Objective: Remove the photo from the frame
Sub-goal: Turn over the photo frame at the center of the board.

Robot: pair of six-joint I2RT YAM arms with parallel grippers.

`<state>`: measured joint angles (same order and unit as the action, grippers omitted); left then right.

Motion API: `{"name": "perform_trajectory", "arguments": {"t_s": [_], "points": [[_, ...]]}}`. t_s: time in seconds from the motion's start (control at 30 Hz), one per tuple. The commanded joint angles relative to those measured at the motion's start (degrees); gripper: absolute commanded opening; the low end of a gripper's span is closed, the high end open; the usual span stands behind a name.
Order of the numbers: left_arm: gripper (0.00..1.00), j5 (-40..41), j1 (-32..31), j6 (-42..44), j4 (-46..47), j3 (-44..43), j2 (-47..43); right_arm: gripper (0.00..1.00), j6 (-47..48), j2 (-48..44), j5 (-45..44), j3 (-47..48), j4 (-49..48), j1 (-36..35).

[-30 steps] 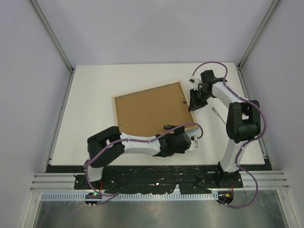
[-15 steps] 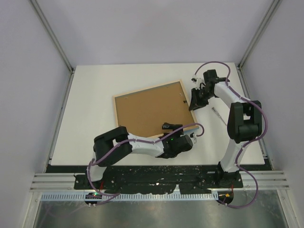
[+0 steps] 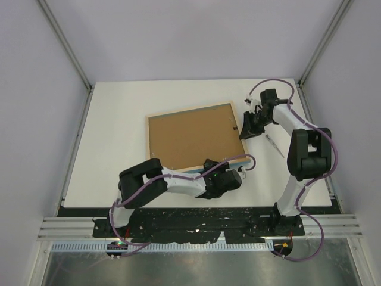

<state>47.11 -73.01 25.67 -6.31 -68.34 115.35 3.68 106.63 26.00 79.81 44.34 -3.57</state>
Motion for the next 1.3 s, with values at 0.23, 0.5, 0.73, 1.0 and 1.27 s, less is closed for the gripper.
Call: {"name": "perform_trajectory", "arguments": {"t_s": [0.23, 0.5, 0.73, 1.0, 1.27], "points": [[0.00, 0.3, 3.0, 1.8, 4.9, 2.4, -5.7, 0.08, -0.3, -5.4, 8.0, 0.4, 2.1, 1.2], [0.00, -4.7, 4.6, 6.9, 8.1, 10.7, -17.9, 0.61, 2.4, -6.3, 12.1, 3.4, 7.0, 1.6], [0.00, -11.2, 5.3, 7.1, 3.4, 14.0, -28.2, 0.73, 4.1, -7.9, 15.2, 6.3, 7.9, 2.7], [0.00, -20.5, 8.0, 3.6, -7.8, 9.2, -34.1, 0.74, 5.0, -12.3, 16.6, 6.0, 4.9, 5.9], [0.00, -29.7, 11.1, 0.5, -19.2, 2.2, -34.4, 0.74, 8.6, -13.8, 16.7, 1.3, 1.1, 6.2]]}}
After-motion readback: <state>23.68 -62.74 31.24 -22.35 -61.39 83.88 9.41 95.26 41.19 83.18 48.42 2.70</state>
